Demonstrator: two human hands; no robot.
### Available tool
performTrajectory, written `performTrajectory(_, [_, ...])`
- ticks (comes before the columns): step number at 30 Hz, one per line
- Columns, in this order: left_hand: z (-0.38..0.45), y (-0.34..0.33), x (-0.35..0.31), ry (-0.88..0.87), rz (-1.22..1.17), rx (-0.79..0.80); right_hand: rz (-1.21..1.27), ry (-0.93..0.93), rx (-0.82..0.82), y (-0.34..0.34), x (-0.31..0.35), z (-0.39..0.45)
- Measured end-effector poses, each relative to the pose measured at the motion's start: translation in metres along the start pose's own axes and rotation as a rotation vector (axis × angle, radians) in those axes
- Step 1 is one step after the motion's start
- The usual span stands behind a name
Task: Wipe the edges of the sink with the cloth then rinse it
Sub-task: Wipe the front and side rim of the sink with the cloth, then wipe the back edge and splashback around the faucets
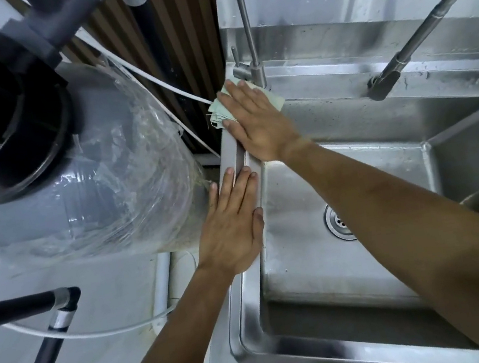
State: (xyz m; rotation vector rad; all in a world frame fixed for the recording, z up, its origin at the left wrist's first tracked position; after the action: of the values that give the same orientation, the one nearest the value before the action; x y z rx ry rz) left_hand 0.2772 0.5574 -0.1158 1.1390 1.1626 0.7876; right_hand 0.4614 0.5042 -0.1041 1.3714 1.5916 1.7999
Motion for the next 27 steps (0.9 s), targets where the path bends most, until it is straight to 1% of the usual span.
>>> performTrajectory(4, [0.001, -0.001, 0.0, -0.002, -0.004, 0.008, 0.147, -0.068, -0.029, -0.008, 0.002, -0.016])
performTrajectory(8, [0.001, -0.002, 0.001, 0.0, -0.008, 0.018, 0.088, -0.015, 0.017, -0.012, -0.006, -0.015])
performTrajectory(10, [0.002, -0.001, 0.002, 0.01, -0.016, 0.029, 0.06, 0.009, 0.012, -0.007, -0.011, -0.009])
performTrajectory(12, [0.001, 0.0, 0.003, 0.019, -0.019, 0.037, 0.108, 0.007, -0.06, -0.005, -0.01, -0.007])
performTrajectory(15, [0.002, 0.0, 0.001, 0.021, -0.019, 0.05, 0.227, -0.042, -0.188, -0.002, -0.006, -0.018])
performTrajectory(18, [0.003, -0.001, 0.003, 0.026, -0.025, 0.051, 0.223, -0.14, -0.234, 0.003, -0.015, -0.035])
performTrajectory(19, [0.003, -0.001, 0.003, 0.023, -0.025, 0.045, 0.251, -0.211, -0.283, 0.007, -0.025, -0.044])
performTrajectory(20, [0.003, -0.001, 0.003, 0.019, -0.026, 0.042, 0.356, -0.321, -0.383, 0.015, -0.038, -0.058])
performTrajectory(22, [0.001, -0.002, 0.004, 0.019, -0.031, 0.043, 0.768, -0.537, -0.697, 0.038, -0.066, -0.092])
performTrajectory(23, [0.001, -0.002, 0.004, 0.025, -0.031, 0.037, 0.887, -0.566, -0.87, 0.053, -0.074, -0.101])
performTrajectory(24, [0.001, -0.002, 0.004, 0.032, -0.031, 0.031, 0.882, -0.54, -0.999, 0.07, -0.076, -0.1])
performTrajectory(25, [0.001, -0.002, 0.004, 0.035, -0.035, 0.028, 0.786, -0.449, -1.062, 0.087, -0.076, -0.088])
performTrajectory(26, [0.002, -0.002, 0.003, 0.03, -0.037, 0.027, 0.631, -0.317, -1.04, 0.103, -0.071, -0.065])
performTrajectory(27, [0.003, -0.001, 0.002, 0.022, -0.037, 0.021, 0.427, -0.191, -0.952, 0.113, -0.063, -0.036])
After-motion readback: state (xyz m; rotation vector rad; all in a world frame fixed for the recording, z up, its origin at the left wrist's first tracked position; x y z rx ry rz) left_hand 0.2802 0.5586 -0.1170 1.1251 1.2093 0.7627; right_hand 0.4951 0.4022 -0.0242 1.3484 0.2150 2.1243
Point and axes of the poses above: each hand's wrist, its own z-axis towards the middle knuckle, its own y-axis out of the back of the hand, x = y × z, the point moved 6 cm from there along z, towards the middle knuckle, and after that the axes turned 9 degrees about -y, right-handed, at the moved point
